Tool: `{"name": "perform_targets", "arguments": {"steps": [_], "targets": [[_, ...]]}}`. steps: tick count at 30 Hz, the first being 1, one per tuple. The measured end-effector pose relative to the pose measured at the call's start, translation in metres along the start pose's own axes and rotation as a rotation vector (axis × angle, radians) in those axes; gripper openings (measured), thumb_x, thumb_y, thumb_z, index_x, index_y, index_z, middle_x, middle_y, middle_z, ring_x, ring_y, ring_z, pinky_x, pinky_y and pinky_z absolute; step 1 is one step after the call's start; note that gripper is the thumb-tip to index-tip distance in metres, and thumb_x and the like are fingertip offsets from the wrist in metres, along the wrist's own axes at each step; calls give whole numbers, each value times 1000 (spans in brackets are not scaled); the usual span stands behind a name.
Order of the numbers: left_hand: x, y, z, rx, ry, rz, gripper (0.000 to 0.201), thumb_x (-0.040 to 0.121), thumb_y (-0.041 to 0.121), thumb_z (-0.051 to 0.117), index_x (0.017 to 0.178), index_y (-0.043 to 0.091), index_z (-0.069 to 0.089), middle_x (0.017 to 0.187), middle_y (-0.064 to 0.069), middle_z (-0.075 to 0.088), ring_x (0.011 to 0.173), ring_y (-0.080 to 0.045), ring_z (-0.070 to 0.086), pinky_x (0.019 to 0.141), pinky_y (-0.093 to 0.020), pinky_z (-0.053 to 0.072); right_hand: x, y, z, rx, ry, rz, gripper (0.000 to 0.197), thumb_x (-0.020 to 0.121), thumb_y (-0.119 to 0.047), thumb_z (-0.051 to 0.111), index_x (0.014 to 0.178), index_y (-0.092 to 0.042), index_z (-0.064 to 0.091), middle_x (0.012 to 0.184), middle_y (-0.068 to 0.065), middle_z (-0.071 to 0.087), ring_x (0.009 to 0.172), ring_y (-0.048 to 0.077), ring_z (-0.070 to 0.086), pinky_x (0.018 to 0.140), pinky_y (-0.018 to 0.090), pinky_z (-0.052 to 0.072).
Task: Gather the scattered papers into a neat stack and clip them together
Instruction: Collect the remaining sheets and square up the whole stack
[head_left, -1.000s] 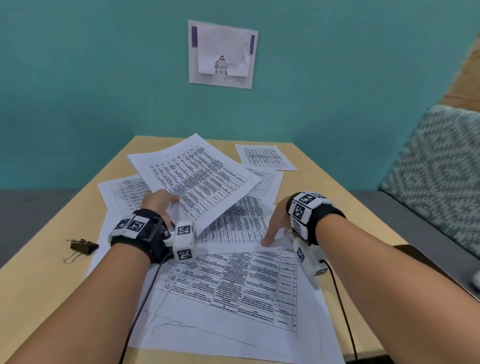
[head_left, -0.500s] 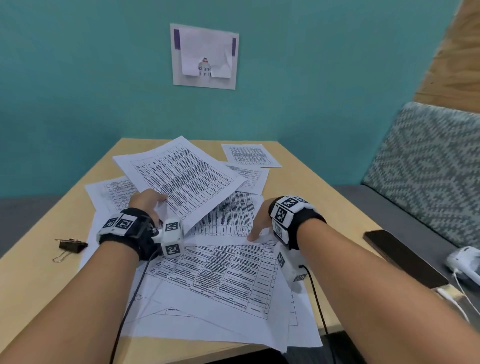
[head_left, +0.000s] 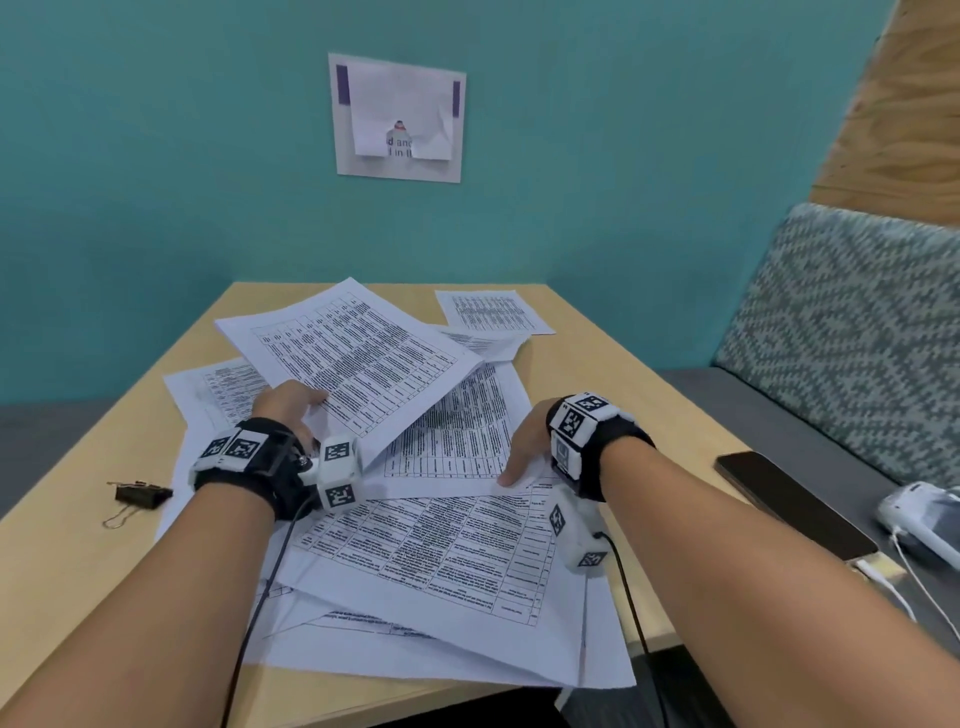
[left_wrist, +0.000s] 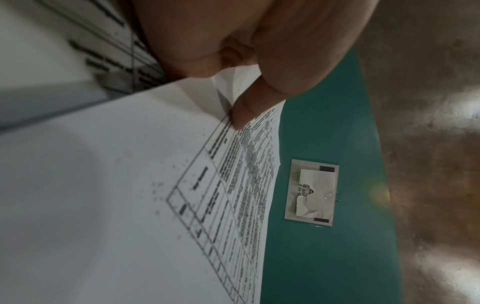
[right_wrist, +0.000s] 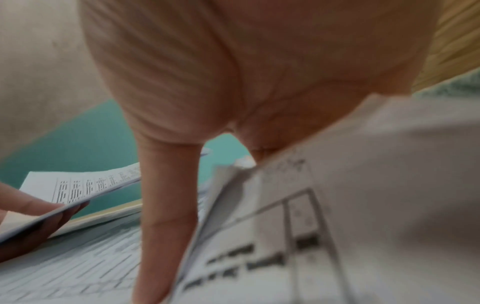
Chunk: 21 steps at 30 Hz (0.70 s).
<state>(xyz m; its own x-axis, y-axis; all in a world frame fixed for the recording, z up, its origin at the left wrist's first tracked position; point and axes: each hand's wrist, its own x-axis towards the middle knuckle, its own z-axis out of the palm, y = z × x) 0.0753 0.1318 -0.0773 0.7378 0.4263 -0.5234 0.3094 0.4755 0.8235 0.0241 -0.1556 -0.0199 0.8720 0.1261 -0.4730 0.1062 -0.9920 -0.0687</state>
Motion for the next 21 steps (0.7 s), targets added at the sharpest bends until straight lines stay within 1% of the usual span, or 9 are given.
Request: {"name": "perform_targets", "arguments": {"steps": [2,4,7,8,10,12,16,19,21], "targets": [[-4,1,-2,8,-46,15,78,92,-2,66,158,5,26,164,-20,25,144,-48,32,109,-68,34,2,4,0,80,-65,31,61,91,-29,72,140,3,54,136,19,55,124,32,52,106,39,39],[-2,2,-5,19,-64,43,77,90,-2,68,156,5,29,164,-21,25,144,-47,32,111,-66,34,-1,11,-5,142,-121,84,68,90,-33,73,142,5,51,122,13,54,103,22,49,94,34,43],[4,1,-8,14,-58,66,70,84,0,72,147,4,44,153,-20,44,136,-42,46,106,-60,42,-12,21,-15,160,-111,140,60,93,-35,71,137,3,56,115,12,60,101,21,48,84,28,39],[0,2,-8,25,-50,72,66,84,0,72,145,4,46,150,-18,47,134,-41,48,103,-57,44,-14,25,-17,152,-72,159,53,94,-34,68,133,0,58,114,11,59,105,22,50,85,28,39],[-12,1,-6,46,-29,79,63,88,0,70,146,3,45,152,-15,44,133,-41,47,95,-51,46,-18,31,-20,101,-15,190,55,97,-36,65,139,-3,54,132,12,55,122,28,52,95,32,42],[-19,0,-2,83,-24,92,63,93,3,68,149,3,40,155,-11,39,135,-40,45,90,-44,44,-20,35,-25,53,76,191,53,96,-42,65,133,-6,57,139,15,54,121,30,54,98,35,44],[-25,-2,0,86,-17,105,59,97,6,63,151,5,39,158,-13,37,138,-36,44,97,-41,45,-21,45,-45,215,316,278,52,89,-28,76,129,1,59,121,13,64,113,31,63,102,40,50],[-22,-2,-1,74,-43,132,64,97,3,63,154,5,35,163,-13,30,143,-36,39,98,-39,42,-24,52,-66,391,525,286,33,83,-16,80,108,-1,64,84,8,63,89,31,65,88,40,56],[-18,-3,-1,98,-43,138,69,95,2,65,155,5,32,165,-14,26,146,-38,35,111,-46,37,-30,56,-83,470,628,284,22,83,-11,77,96,-2,62,74,8,60,73,28,61,80,40,57]]}}
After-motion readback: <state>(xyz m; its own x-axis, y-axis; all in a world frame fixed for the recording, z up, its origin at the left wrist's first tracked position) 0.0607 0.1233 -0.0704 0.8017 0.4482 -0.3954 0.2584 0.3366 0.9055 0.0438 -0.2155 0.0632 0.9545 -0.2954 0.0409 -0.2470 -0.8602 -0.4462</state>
